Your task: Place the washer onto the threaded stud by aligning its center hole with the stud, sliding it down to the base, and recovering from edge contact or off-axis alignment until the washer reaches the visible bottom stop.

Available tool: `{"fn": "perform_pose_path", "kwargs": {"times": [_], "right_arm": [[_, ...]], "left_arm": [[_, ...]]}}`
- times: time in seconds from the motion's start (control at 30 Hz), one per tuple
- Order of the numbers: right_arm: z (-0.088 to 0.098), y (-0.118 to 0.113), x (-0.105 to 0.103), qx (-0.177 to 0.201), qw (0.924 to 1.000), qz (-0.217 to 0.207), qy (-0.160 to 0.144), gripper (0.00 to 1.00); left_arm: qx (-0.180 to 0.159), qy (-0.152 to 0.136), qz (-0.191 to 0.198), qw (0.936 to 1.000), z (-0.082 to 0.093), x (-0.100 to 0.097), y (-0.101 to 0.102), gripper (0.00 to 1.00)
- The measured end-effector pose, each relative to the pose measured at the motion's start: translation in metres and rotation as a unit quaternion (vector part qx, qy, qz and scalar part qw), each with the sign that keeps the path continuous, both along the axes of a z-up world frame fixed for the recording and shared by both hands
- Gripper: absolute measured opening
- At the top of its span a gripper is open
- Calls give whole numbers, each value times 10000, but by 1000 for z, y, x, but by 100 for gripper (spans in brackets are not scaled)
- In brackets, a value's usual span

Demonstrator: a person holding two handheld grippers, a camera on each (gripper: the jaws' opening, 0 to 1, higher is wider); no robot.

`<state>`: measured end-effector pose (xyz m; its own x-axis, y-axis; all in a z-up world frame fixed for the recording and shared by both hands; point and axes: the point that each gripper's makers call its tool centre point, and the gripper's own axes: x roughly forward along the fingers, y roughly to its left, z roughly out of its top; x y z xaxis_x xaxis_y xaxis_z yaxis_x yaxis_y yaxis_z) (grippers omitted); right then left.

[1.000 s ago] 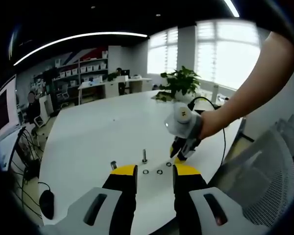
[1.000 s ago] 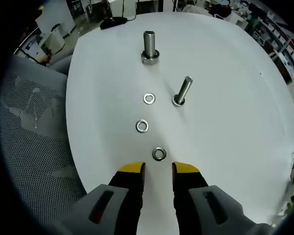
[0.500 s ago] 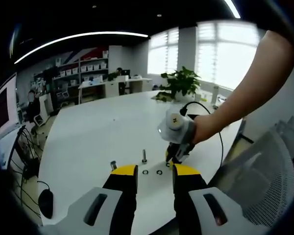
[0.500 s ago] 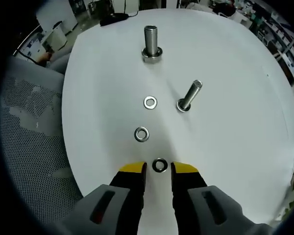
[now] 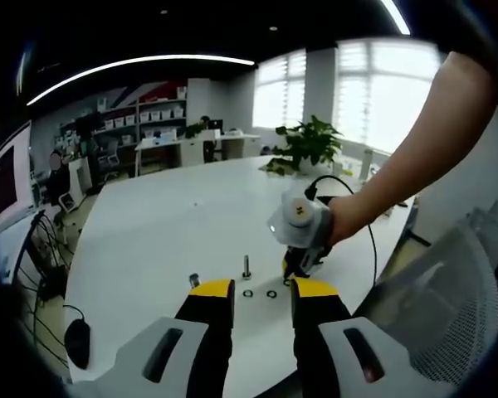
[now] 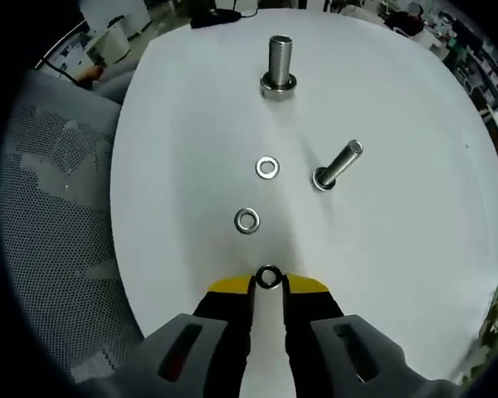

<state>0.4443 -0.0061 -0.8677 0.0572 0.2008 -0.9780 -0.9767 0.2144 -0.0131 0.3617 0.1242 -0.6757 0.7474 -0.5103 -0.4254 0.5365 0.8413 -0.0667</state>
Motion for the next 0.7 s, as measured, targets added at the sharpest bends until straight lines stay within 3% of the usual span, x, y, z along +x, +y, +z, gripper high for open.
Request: {"fn": "perform_pose_path", "kwargs": {"times": [0.23, 0.47, 0.7], "right_arm": [[-1, 0, 1, -34, 10000, 43, 17, 15], [-4, 2, 0, -430, 9988, 214, -107, 15], [-4, 0, -1, -309, 9994, 120, -59, 14]], "left_arm": [[-12, 20, 23, 10000, -1, 0, 1, 25], [-3, 22, 5, 10000, -1, 0, 0, 25], [2, 32, 19, 10000, -1, 0, 0, 25]]}}
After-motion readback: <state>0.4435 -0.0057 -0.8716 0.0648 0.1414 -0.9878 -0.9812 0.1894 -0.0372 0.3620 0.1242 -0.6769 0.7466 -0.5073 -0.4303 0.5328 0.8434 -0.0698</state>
